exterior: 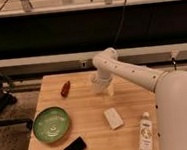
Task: Pick up the ceramic cup
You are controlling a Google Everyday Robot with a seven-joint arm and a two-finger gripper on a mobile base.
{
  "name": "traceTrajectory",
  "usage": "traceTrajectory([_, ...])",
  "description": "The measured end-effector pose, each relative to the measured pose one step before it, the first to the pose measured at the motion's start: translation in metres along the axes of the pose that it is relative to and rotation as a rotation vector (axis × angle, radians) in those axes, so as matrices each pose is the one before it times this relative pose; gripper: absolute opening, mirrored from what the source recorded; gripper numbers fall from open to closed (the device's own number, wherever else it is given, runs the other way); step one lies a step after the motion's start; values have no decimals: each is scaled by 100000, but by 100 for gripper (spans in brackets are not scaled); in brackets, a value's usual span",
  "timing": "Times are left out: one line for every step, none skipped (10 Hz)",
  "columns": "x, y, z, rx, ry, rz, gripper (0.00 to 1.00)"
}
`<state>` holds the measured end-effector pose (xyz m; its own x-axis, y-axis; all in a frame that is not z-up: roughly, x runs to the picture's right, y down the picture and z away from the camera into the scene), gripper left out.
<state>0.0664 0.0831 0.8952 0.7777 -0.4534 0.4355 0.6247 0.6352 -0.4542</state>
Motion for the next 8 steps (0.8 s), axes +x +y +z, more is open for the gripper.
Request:
traceTrajectory([97,33,158,-14,-27,159,76])
traceTrajectory([48,31,60,81,-34,-34,67])
traceTrajectory([-14,-33,11,235,27,-153,59])
traceTrajectory([23,-122,-356,673,147,-219,47])
traceTrajectory([62,-104,-287,398,170,-206,37])
traceTrajectory([51,-130,-179,300,145,-168,29])
traceTrajectory([147,-190,-240,650,142,-102,16])
traceTrajectory([96,-90,-175,191,118,-118,7])
